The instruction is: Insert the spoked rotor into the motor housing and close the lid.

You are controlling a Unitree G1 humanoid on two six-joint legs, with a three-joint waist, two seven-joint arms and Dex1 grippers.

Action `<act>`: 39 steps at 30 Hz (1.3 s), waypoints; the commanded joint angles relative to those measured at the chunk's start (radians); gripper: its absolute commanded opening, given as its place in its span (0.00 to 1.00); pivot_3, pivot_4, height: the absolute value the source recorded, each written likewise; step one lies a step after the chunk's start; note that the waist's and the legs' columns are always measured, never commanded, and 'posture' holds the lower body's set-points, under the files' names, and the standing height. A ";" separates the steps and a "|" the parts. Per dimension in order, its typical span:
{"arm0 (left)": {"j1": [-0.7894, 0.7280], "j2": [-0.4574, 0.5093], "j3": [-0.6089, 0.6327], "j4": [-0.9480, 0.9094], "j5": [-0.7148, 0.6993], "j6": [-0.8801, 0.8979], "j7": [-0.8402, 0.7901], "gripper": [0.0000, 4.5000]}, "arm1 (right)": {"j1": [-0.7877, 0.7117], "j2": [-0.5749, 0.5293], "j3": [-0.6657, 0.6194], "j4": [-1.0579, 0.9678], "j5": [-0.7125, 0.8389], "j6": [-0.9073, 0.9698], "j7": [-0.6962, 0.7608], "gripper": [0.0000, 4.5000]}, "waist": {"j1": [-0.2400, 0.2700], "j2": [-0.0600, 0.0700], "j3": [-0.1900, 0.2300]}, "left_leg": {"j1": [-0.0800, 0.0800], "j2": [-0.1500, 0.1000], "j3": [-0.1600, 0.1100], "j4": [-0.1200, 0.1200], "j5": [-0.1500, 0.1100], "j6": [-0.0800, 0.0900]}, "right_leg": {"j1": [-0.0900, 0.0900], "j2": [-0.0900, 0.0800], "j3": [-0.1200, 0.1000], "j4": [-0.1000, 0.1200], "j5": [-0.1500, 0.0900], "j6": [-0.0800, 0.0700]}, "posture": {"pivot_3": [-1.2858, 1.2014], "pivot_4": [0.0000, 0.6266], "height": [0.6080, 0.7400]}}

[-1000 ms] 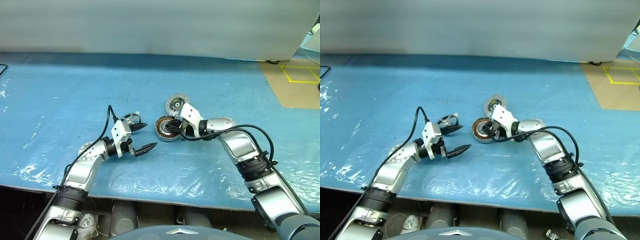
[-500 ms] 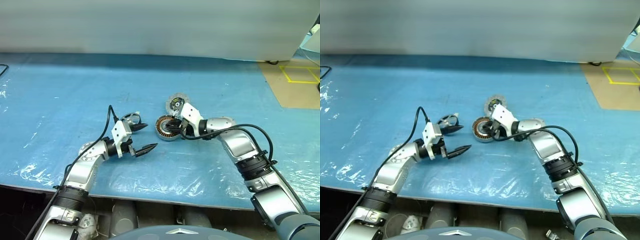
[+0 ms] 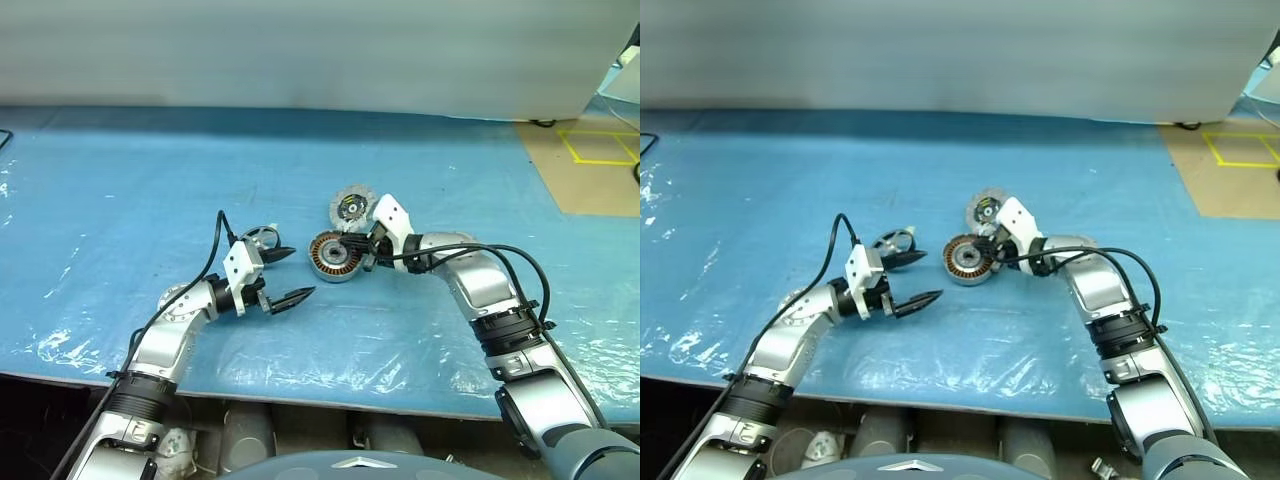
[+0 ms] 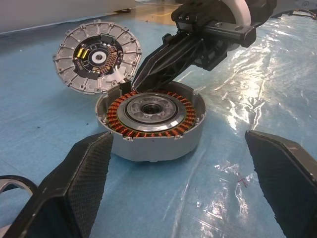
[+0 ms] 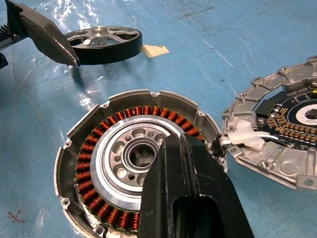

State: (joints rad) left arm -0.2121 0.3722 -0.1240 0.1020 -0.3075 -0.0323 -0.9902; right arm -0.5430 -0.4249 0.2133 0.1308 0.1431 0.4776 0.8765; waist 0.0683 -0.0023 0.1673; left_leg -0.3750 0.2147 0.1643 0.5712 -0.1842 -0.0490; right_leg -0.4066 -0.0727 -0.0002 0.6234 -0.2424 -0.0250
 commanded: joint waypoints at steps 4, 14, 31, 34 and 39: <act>-0.004 -0.005 0.025 -0.041 -0.025 0.002 0.014 1.00 | 0.005 0.012 0.017 -0.042 -0.005 -0.017 -0.006 0.01 | 0.000 0.000 0.000 | 0.000 0.000 0.000 0.000 0.000 0.000 | 0.000 0.000 0.000 0.000 0.000 0.000 | 0.52 0.24 1.00; -0.099 0.018 0.171 -0.087 -0.132 0.169 0.131 1.00 | 0.013 0.033 0.011 -0.068 0.032 -0.049 0.042 0.01 | 0.000 0.000 0.000 | 0.000 0.000 0.000 0.000 0.000 0.000 | 0.000 0.000 0.000 0.000 0.000 0.000 | 0.52 0.24 1.00; -0.289 0.333 0.189 0.185 -0.166 0.426 -0.166 1.00 | 0.033 0.083 0.037 -0.113 0.037 -0.099 0.050 0.01 | 0.000 0.000 0.000 | -0.001 -0.001 0.000 -0.002 0.000 0.000 | -0.001 0.000 -0.001 -0.001 0.000 0.000 | 0.52 0.24 1.00; -0.329 0.340 0.157 0.240 -0.131 0.445 -0.195 1.00 | 0.040 0.077 0.037 -0.118 0.035 -0.104 0.054 0.01 | 0.006 0.000 0.000 | -0.001 -0.001 -0.001 -0.002 0.000 0.000 | -0.001 0.000 -0.002 0.000 0.000 0.000 | 0.52 0.24 1.00; -0.392 0.310 0.094 0.317 -0.048 0.394 -0.201 1.00 | 0.031 0.078 0.018 -0.099 0.038 -0.118 0.047 0.01 | 0.003 -0.001 0.000 | -0.002 -0.001 -0.001 -0.002 0.000 0.000 | -0.001 0.000 -0.002 0.000 0.000 0.000 | 0.52 0.24 1.00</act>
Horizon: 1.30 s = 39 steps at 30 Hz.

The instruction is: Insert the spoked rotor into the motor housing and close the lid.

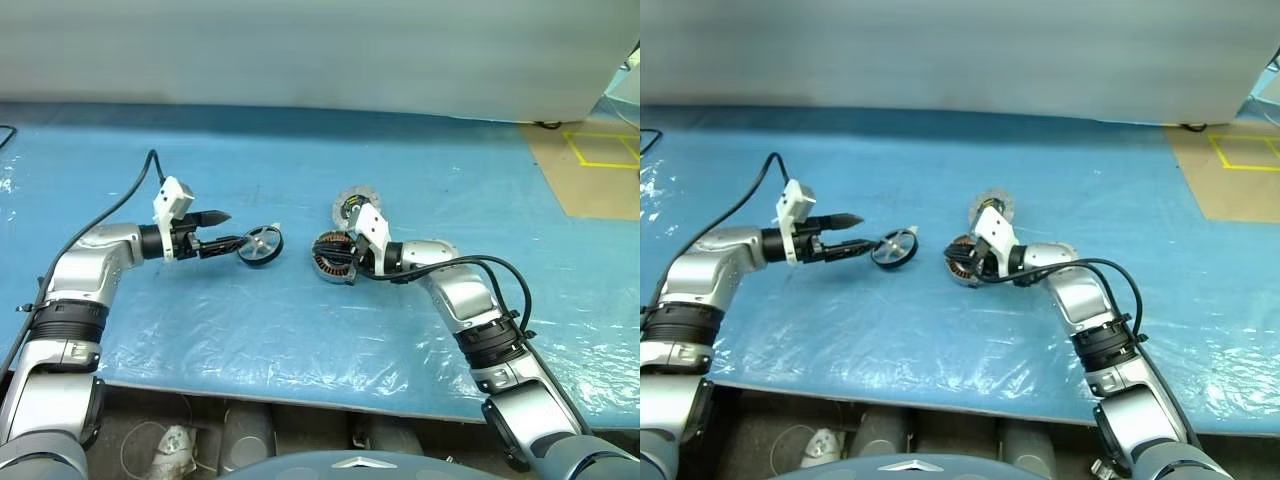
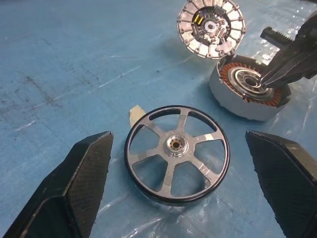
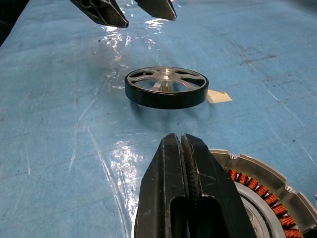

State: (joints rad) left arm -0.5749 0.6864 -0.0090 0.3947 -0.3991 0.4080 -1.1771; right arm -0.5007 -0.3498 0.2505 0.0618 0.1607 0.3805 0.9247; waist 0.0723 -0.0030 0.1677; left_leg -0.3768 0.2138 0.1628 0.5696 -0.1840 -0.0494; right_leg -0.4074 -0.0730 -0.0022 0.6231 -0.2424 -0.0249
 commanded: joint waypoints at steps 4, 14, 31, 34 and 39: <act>-0.047 -0.025 -0.043 0.061 0.086 -0.083 -0.019 1.00 | 0.005 0.002 -0.022 -0.054 0.027 -0.012 -0.010 0.01 | -0.004 0.000 0.000 | 0.000 0.000 0.000 0.000 0.000 0.000 | 0.000 0.000 0.000 0.000 0.000 0.000 | 0.52 0.24 1.00; -0.131 -0.054 -0.087 0.199 0.185 -0.181 -0.058 1.00 | 0.078 -0.055 -0.050 -0.159 0.071 0.034 -0.004 0.01 | 0.001 0.000 0.000 | -0.001 0.000 -0.003 -0.001 0.000 0.000 | 0.000 0.000 -0.003 0.000 0.000 0.000 | 0.52 0.24 1.00; -0.315 -0.099 -0.183 0.414 0.310 -0.220 -0.241 1.00 | 0.137 -0.114 -0.061 -0.247 0.088 0.075 -0.014 0.01 | 0.004 -0.001 0.000 | -0.002 -0.001 -0.004 -0.001 0.000 0.000 | 0.001 0.000 -0.003 -0.001 0.000 0.000 | 0.52 0.24 1.00; -0.334 -0.106 -0.185 0.445 0.325 -0.235 -0.241 1.00 | 0.141 -0.113 -0.060 -0.251 0.088 0.075 -0.021 0.01 | 0.005 -0.001 0.000 | -0.002 -0.001 -0.004 0.000 0.000 0.000 | 0.001 0.000 -0.004 -0.001 0.000 0.000 | 0.52 0.24 1.00; -0.367 -0.122 -0.187 0.500 0.353 -0.263 -0.241 1.00 | 0.147 -0.112 -0.054 -0.252 0.082 0.070 -0.031 0.01 | 0.008 -0.001 0.000 | -0.003 -0.001 -0.006 0.000 0.000 0.000 | 0.001 -0.001 -0.005 -0.001 0.000 0.000 | 0.52 0.24 1.00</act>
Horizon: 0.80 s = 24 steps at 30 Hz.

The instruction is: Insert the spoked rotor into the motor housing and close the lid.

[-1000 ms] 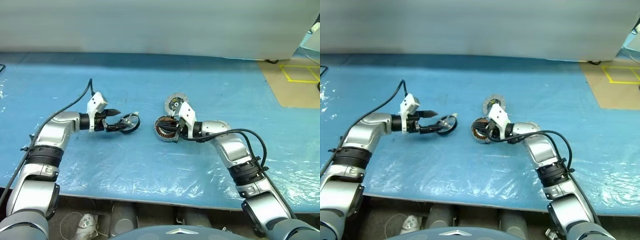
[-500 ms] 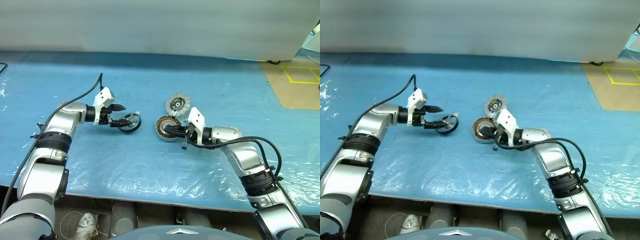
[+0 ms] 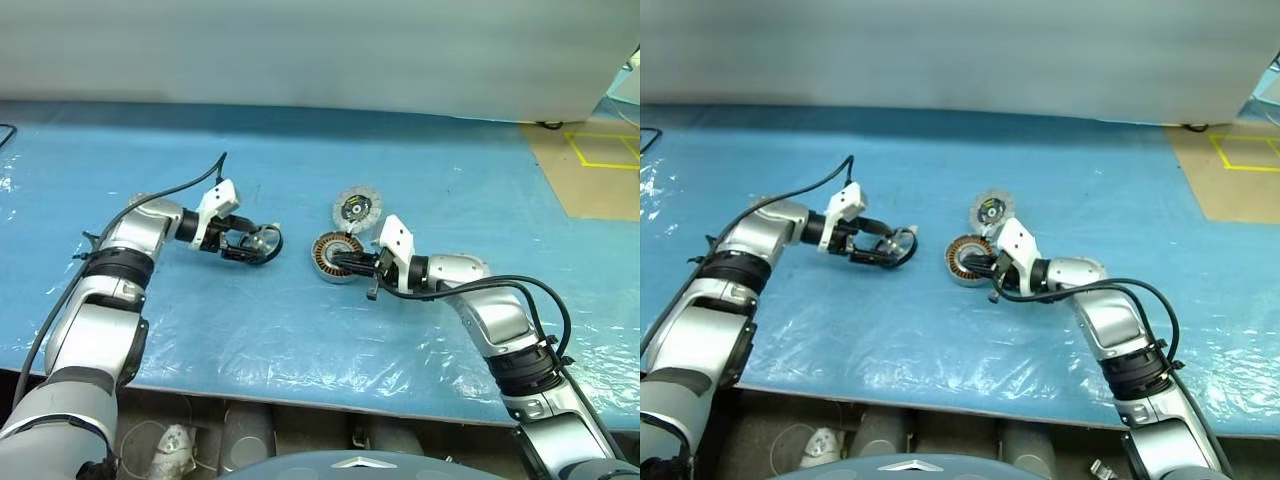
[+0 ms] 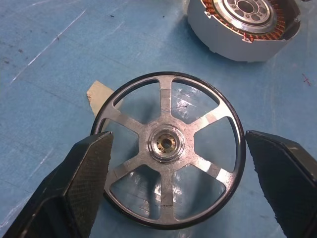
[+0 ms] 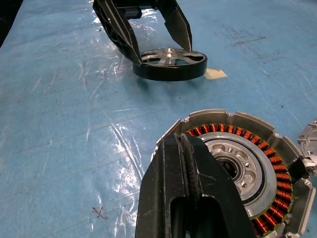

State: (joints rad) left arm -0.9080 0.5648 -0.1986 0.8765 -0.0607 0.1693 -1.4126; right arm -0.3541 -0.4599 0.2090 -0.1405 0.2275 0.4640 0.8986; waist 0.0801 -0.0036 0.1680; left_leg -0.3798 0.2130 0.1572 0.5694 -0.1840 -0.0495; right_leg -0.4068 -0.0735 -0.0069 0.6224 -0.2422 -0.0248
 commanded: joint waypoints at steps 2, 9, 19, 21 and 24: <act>-0.050 -0.013 0.010 0.042 0.017 -0.035 0.001 1.00 | 0.001 -0.002 -0.011 -0.050 0.014 -0.014 -0.007 0.01 | 0.001 0.000 0.000 | 0.000 0.000 0.000 0.000 0.000 0.000 | 0.000 0.000 0.000 0.000 0.000 0.000 | 0.52 0.24 1.00; -0.114 -0.026 0.055 0.090 -0.016 0.014 -0.027 1.00 | 0.012 -0.009 -0.003 -0.045 0.004 -0.022 -0.011 0.01 | 0.003 0.000 0.000 | -0.001 0.000 -0.002 0.000 0.000 0.000 | 0.000 0.000 -0.001 0.000 0.000 0.000 | 0.52 0.24 1.00; -0.114 -0.015 0.035 0.138 0.047 -0.025 -0.016 0.96 | 0.006 -0.008 0.001 -0.035 -0.008 -0.034 -0.016 0.00 | 0.007 0.000 0.000 | -0.002 0.000 -0.003 0.000 0.000 0.000 | 0.000 0.000 -0.002 -0.001 0.000 0.000 | 0.52 0.24 1.00; -0.111 -0.022 0.035 0.148 0.059 -0.035 -0.001 0.86 | 0.006 -0.008 0.001 -0.032 -0.011 -0.037 -0.017 0.00 | 0.010 0.000 0.000 | -0.002 -0.001 -0.003 0.000 0.000 0.000 | 0.000 0.000 -0.002 -0.001 0.000 0.000 | 0.52 0.24 1.00; -0.112 -0.031 0.042 0.150 0.061 -0.040 0.001 0.64 | 0.009 -0.010 0.003 -0.032 -0.013 -0.039 -0.020 0.00 | 0.016 0.000 0.000 | -0.002 0.000 -0.003 0.000 0.000 0.000 | 0.000 0.000 -0.002 -0.001 0.000 0.000 | 0.52 0.24 1.00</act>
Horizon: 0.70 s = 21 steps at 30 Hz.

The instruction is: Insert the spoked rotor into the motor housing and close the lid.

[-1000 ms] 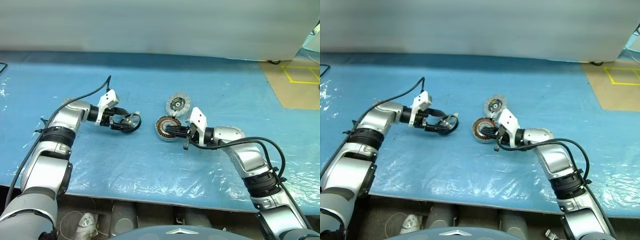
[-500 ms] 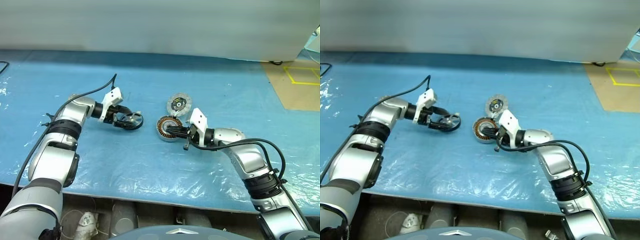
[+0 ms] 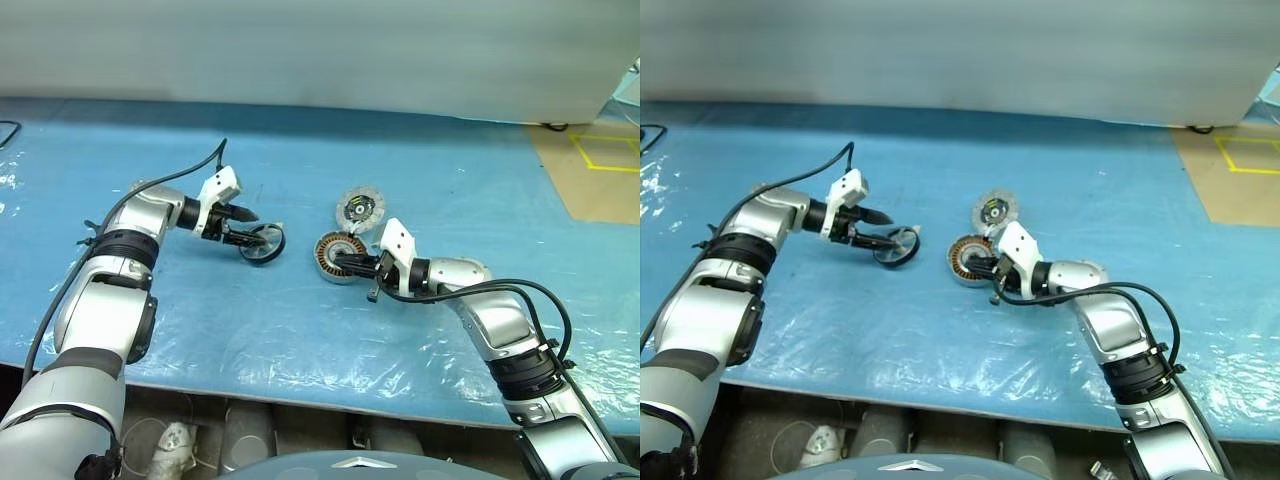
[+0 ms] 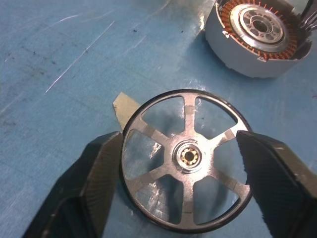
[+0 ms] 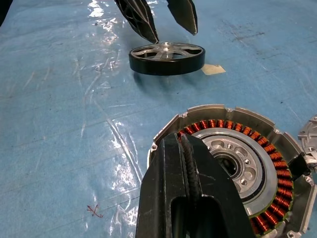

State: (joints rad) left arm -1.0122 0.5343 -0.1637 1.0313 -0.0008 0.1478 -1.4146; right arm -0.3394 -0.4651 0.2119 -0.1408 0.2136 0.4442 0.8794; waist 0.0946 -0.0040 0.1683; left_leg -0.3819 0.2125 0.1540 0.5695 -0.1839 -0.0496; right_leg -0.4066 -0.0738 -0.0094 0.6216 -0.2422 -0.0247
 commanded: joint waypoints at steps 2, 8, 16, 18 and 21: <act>-0.013 -0.003 0.007 0.001 0.005 -0.019 0.001 0.56 | -0.004 -0.006 -0.001 -0.031 0.000 -0.019 -0.002 0.00 | 0.002 0.000 0.000 | 0.000 0.000 0.000 0.000 0.000 0.000 | 0.000 0.000 0.000 0.000 0.000 0.000 | 0.52 0.24 1.00; -0.012 -0.005 0.001 0.012 0.019 -0.034 -0.002 0.56 | -0.002 -0.007 -0.002 -0.032 -0.001 -0.017 -0.007 0.00 | 0.002 0.000 0.000 | 0.000 0.000 -0.001 0.000 0.000 0.000 | 0.000 0.000 0.000 0.000 0.001 0.001 | 0.52 0.24 1.00; 0.014 -0.027 -0.005 0.006 0.040 -0.074 0.021 0.56 | -0.003 -0.003 0.003 -0.028 -0.003 -0.015 -0.012 0.00 | 0.002 0.000 0.000 | -0.001 0.000 -0.001 0.000 0.000 0.000 | 0.000 0.000 -0.001 0.000 0.002 0.003 | 0.52 0.24 1.00; 0.021 -0.035 -0.006 0.002 0.042 -0.075 0.022 0.56 | -0.002 -0.002 0.004 -0.028 -0.004 -0.015 -0.013 0.00 | 0.002 0.000 0.000 | -0.001 0.000 -0.001 0.000 0.000 0.000 | 0.000 0.000 -0.001 0.000 0.002 0.003 | 0.52 0.24 1.00; 0.032 -0.041 -0.015 -0.003 0.055 -0.078 0.024 0.56 | -0.002 -0.002 0.005 -0.027 -0.005 -0.015 -0.014 0.00 | 0.002 0.000 0.000 | 0.000 0.000 -0.001 0.000 0.000 0.000 | 0.000 0.000 -0.001 0.000 0.002 0.003 | 0.52 0.24 1.00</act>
State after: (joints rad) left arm -0.9892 0.4956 -0.1656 1.0445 0.0426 0.0822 -1.3952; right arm -0.3392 -0.4673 0.2170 -0.1407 0.2045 0.4440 0.8683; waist 0.0970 -0.0041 0.1683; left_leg -0.3820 0.2120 0.1529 0.5697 -0.1839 -0.0496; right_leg -0.4060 -0.0745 -0.0101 0.6216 -0.2404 -0.0217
